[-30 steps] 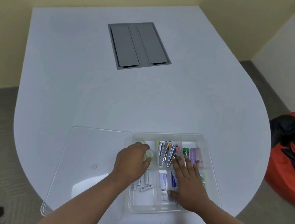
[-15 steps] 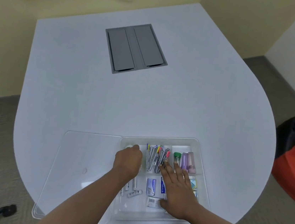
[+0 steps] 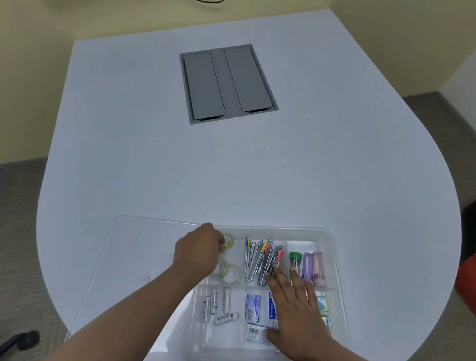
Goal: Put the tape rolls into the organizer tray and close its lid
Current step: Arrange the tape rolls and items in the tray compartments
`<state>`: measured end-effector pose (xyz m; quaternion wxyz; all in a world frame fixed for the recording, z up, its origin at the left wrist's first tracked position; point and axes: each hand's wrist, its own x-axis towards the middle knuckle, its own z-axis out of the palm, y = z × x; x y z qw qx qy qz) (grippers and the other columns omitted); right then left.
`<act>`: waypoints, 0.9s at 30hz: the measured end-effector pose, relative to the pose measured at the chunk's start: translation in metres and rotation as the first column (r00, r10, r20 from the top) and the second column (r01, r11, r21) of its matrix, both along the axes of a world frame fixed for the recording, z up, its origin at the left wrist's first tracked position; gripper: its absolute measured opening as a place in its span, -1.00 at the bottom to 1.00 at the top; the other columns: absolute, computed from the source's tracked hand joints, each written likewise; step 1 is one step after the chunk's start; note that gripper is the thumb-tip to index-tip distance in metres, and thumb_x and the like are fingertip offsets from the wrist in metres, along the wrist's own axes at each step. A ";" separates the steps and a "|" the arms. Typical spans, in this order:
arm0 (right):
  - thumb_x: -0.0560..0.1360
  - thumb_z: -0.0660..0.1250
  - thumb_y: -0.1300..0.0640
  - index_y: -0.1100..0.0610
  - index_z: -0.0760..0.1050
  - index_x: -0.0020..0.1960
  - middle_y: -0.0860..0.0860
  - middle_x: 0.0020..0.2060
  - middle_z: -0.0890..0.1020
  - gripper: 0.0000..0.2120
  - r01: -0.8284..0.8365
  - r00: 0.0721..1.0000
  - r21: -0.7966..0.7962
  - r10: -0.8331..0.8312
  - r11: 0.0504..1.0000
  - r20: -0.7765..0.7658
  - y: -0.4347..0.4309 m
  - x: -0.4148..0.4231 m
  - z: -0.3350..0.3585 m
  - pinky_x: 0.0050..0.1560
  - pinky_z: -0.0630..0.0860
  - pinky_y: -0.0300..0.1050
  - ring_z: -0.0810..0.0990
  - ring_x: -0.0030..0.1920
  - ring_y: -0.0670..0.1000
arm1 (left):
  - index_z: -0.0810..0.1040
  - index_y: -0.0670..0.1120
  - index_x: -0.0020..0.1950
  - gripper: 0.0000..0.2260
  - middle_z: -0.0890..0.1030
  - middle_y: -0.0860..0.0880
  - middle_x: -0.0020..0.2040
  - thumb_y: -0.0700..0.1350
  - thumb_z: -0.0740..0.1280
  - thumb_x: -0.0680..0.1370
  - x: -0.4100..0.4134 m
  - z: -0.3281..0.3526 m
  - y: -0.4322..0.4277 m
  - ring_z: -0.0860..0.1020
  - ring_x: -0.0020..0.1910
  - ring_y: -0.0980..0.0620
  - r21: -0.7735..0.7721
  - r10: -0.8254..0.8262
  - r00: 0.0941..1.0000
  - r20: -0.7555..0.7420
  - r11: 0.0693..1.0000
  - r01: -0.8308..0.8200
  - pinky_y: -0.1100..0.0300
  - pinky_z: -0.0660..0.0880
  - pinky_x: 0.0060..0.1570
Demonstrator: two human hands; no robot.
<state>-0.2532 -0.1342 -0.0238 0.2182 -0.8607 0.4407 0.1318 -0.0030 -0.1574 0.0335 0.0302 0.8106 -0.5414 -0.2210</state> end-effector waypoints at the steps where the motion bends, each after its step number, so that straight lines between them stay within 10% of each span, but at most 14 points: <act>1: 0.36 0.29 -0.22 -0.12 -0.31 0.54 -0.12 0.52 -0.35 -0.01 0.000 1.000 0.000 0.000 1.000 0.002 0.000 0.000 0.000 0.37 -0.53 0.03 -0.41 0.50 0.02 | 0.61 0.03 0.02 -0.80 0.59 0.05 0.00 -0.20 0.32 0.47 0.001 0.000 0.000 0.59 -0.05 -0.05 0.025 -0.023 0.999 0.027 0.999 0.022 0.20 0.38 -0.17; 12: 0.37 0.30 -0.19 -0.13 -0.28 0.54 -0.13 0.53 -0.30 -0.03 0.000 1.000 -0.012 0.001 1.000 0.016 0.000 0.001 0.003 0.42 -0.46 0.04 -0.37 0.51 -0.01 | 0.54 -0.07 -0.10 -0.79 0.54 -0.02 -0.04 -0.33 0.34 0.36 -0.013 -0.006 -0.002 0.61 -0.13 -0.07 0.232 -0.229 0.932 0.282 0.959 0.165 0.18 0.34 -0.34; 27: 0.38 0.29 -0.17 -0.11 -0.25 0.55 -0.08 0.57 -0.22 -0.06 0.002 1.000 -0.023 -0.002 1.000 0.013 0.001 -0.001 0.004 0.42 -0.46 0.05 -0.29 0.54 0.05 | 0.59 -0.10 -0.07 -0.82 0.59 -0.04 -0.05 0.00 0.35 0.47 -0.012 -0.014 0.018 0.60 -0.08 -0.10 0.201 -0.256 0.954 0.154 0.954 0.224 0.14 0.48 -0.17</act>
